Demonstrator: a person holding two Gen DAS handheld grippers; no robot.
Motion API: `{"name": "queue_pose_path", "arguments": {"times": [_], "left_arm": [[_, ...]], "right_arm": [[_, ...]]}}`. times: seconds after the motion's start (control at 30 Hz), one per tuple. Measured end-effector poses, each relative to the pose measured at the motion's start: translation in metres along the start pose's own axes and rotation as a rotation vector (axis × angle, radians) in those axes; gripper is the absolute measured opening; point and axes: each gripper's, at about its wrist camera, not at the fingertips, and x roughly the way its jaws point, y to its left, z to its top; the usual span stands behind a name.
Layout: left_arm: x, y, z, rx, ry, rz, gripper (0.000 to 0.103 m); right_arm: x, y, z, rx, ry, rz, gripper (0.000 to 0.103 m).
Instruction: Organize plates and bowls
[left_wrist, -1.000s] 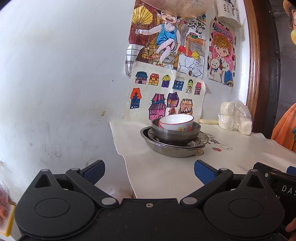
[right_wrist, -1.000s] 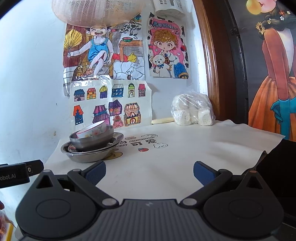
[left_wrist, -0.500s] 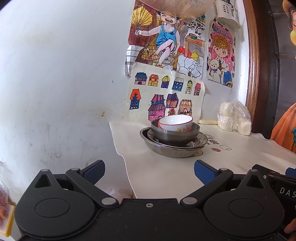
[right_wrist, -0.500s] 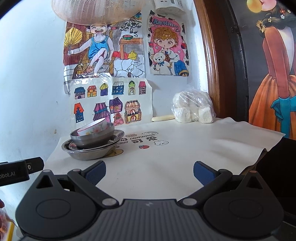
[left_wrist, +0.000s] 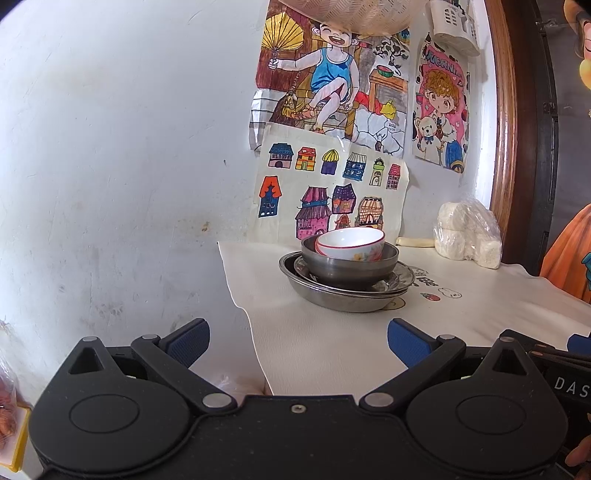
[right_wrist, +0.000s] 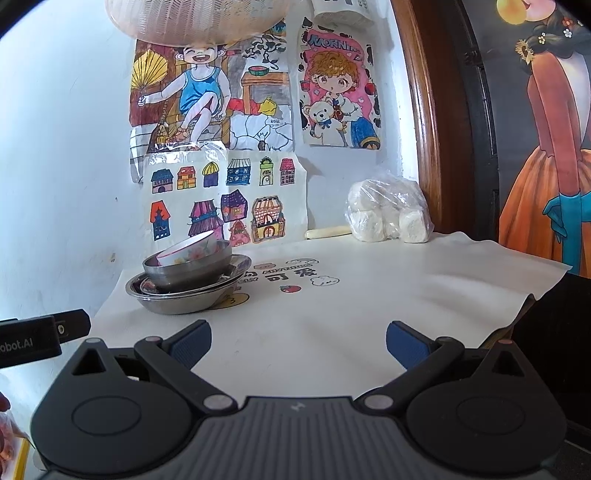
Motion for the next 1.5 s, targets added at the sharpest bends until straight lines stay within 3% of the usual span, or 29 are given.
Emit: {"name": "queue_pose_path", "arguments": {"times": [1.5], "left_arm": [[-0.0007, 0.0003, -0.0034, 0.004, 0.017, -0.001, 0.102]], "right_arm": [[-0.0012, -0.0010, -0.0023, -0.004, 0.017, 0.008, 0.103]]}}
